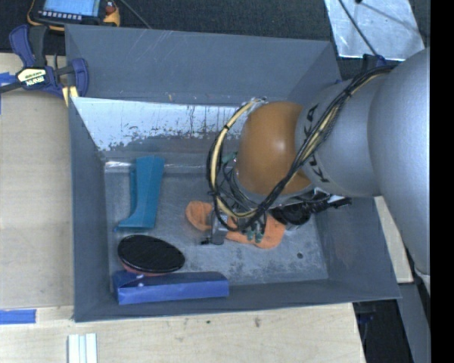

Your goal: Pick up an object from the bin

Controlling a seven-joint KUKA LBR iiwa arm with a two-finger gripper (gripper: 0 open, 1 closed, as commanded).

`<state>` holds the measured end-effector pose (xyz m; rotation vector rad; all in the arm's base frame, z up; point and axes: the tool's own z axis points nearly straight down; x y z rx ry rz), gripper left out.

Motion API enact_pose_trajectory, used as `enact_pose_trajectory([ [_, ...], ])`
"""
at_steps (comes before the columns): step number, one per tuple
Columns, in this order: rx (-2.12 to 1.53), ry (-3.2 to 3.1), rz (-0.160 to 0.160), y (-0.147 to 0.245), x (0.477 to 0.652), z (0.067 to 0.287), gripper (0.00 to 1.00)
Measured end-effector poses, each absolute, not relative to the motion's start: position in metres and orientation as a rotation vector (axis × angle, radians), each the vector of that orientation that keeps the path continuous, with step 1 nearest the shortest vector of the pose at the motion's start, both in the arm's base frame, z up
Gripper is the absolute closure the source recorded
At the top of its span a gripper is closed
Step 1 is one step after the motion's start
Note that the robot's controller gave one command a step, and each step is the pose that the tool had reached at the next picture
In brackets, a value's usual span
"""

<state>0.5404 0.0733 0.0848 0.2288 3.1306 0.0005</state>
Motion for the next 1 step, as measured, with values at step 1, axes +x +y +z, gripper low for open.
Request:
enact_pose_trajectory([
  [1, 0.229, 3.131, 0.001, 0.0733, 0.5404, 0.0848, 1.00],
])
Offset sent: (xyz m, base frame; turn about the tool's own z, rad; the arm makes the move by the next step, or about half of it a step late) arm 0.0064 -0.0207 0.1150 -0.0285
